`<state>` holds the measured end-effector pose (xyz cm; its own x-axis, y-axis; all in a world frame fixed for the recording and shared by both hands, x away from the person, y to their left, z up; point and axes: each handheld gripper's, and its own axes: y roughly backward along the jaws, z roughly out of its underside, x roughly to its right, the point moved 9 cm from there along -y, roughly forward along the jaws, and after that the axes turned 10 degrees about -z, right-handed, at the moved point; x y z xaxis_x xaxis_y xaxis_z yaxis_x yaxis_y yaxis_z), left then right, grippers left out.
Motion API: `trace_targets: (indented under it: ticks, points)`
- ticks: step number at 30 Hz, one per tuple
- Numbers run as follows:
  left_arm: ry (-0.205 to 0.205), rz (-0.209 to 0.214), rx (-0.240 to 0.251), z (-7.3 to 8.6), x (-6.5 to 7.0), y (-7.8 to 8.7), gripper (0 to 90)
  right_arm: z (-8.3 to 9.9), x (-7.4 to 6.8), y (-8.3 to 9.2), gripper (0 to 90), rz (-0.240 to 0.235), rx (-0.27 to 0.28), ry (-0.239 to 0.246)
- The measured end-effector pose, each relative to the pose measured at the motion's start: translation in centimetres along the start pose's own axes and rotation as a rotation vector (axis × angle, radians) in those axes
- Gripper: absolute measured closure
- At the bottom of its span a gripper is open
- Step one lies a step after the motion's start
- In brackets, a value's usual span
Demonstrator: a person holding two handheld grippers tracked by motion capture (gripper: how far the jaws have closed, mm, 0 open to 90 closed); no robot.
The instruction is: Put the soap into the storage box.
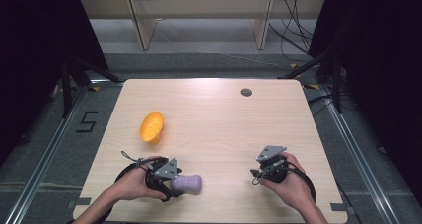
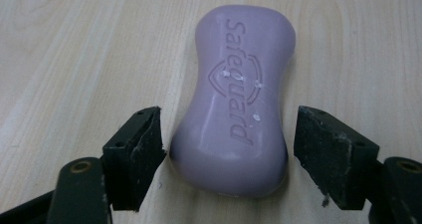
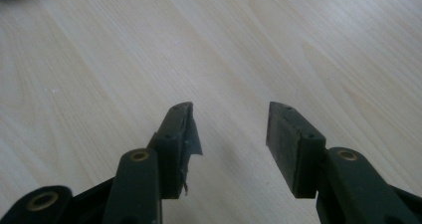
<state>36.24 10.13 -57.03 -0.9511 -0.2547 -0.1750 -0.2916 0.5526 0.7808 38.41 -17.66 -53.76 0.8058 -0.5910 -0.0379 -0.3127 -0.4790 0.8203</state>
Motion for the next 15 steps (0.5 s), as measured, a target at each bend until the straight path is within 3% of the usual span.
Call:
trace_targets:
  ticks: [2,6,9,10,11,12,15]
  points:
    - [-0.011,-0.015,-0.003,-0.1,-0.1,-0.2,27.0,0.0,0.0,0.1,53.4,-0.004,-0.007,-0.001]
    - [-0.04,-0.001,-0.027,-0.6,-0.2,0.0,28.1,0.0,0.0,0.0,53.4,-0.002,-0.01,0.0]
    - [-0.034,-0.005,-0.028,-1.1,0.0,-0.2,29.5,0.0,0.0,0.0,53.4,-0.001,-0.008,0.005]
    - [-0.039,-0.002,-0.043,-1.3,0.1,-0.1,30.9,-0.1,0.2,-0.2,53.4,0.003,0.004,0.038]
    - [-0.1,0.007,-0.097,-1.4,-0.1,0.0,31.2,-0.1,0.3,-0.2,53.4,0.003,0.003,0.047]
    - [-0.1,0.007,-0.097,-1.4,-0.1,0.0,31.4,-0.1,0.3,-0.2,53.4,0.003,0.003,0.047]
    - [-0.129,0.031,-0.181,-2.0,-0.1,-0.2,31.7,0.0,0.1,-0.1,53.4,-0.006,-0.013,0.034]
